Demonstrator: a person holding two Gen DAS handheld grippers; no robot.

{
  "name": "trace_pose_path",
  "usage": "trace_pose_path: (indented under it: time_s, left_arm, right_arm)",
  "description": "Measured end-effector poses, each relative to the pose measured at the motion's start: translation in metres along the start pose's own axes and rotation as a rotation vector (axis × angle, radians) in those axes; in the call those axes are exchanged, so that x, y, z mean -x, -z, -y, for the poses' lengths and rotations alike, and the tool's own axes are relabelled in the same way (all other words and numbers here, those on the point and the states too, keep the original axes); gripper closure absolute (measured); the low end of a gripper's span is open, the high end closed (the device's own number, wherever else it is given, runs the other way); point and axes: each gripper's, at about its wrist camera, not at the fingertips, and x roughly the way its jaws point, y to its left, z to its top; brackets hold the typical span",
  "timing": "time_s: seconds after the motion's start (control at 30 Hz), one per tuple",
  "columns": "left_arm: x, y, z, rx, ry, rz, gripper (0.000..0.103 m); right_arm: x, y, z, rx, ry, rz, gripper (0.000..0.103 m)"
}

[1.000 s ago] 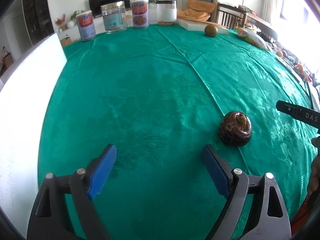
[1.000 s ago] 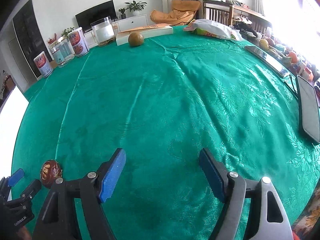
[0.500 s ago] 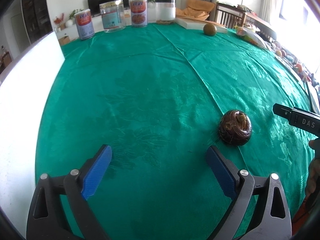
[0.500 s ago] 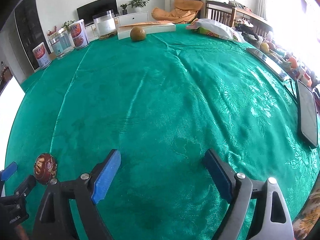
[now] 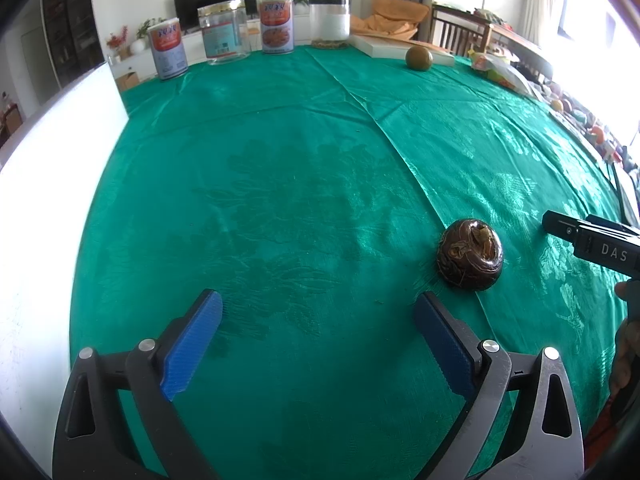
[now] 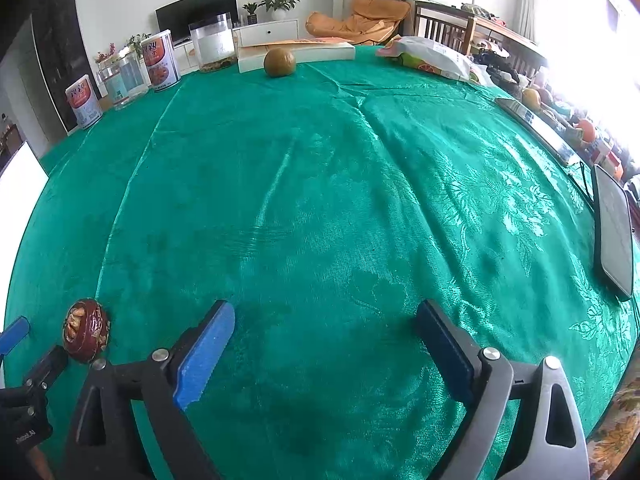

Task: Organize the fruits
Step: 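Move the open left tool toward the dark brown passion fruit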

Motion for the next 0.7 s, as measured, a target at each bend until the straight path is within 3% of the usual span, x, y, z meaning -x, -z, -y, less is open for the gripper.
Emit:
trace_pose_path:
  time_s: [0.4,0.6,0.7]
  left_arm:
    - [0.001,0.0,-0.001,0.005,0.008,0.004,0.005]
    - [0.016,-0.005,0.009,-0.026,0.132,0.079,0.005]
    - [0.01,-0.017,0.027,-0.071,0.172,0.059,0.006]
  right_arm:
    - [0.0,0.001,0.0,-0.002,0.0,0.0,0.009]
    - [-0.002,0.002,-0.002,-0.005,-0.004,0.001,0.008]
    - [-0.003,0.002,-0.004,0.005,-0.001,-0.002,0.007]
